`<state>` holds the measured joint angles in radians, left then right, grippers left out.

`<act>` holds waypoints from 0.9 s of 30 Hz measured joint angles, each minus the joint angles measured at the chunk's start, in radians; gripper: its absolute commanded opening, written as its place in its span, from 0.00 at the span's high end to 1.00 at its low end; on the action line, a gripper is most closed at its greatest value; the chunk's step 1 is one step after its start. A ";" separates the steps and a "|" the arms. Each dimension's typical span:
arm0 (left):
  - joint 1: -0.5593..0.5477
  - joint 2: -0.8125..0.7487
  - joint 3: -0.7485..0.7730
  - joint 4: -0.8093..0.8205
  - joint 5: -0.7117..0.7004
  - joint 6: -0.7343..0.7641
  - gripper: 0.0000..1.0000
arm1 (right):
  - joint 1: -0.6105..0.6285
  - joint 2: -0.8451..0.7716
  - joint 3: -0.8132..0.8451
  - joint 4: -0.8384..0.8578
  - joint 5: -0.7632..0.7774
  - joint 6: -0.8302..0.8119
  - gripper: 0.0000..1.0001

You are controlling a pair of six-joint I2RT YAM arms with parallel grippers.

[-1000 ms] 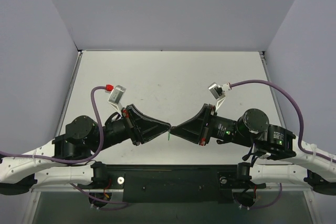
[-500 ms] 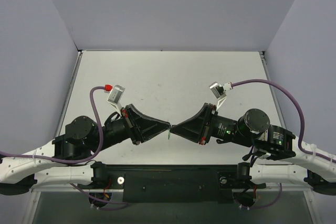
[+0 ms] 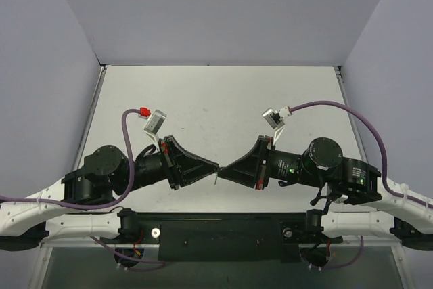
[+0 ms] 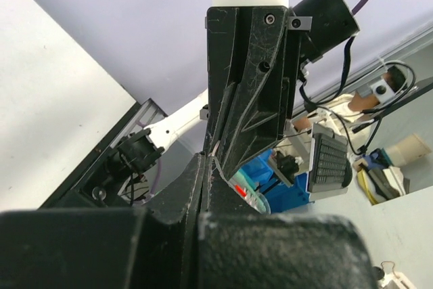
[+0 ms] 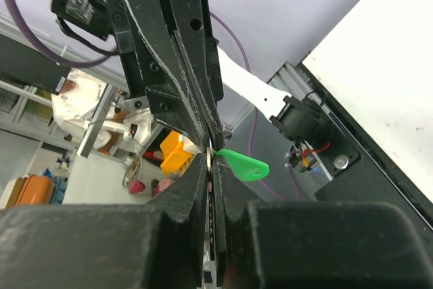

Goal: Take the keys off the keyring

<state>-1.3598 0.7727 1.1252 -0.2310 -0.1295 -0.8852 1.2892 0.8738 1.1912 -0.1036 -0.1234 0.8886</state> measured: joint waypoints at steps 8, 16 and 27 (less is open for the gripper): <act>0.000 0.050 0.097 -0.171 0.091 0.055 1.00 | 0.000 0.038 0.064 -0.129 -0.087 -0.023 1.00; 0.002 0.098 0.143 -0.288 0.219 0.124 1.00 | 0.000 0.084 0.117 -0.275 -0.200 -0.068 1.00; 0.003 0.140 0.214 -0.410 0.365 0.222 1.00 | 0.002 0.163 0.203 -0.394 -0.346 -0.137 1.00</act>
<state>-1.3571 0.9127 1.3392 -0.6415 0.2352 -0.6636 1.2911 1.0363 1.3937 -0.4976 -0.4698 0.7517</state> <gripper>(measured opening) 0.020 0.007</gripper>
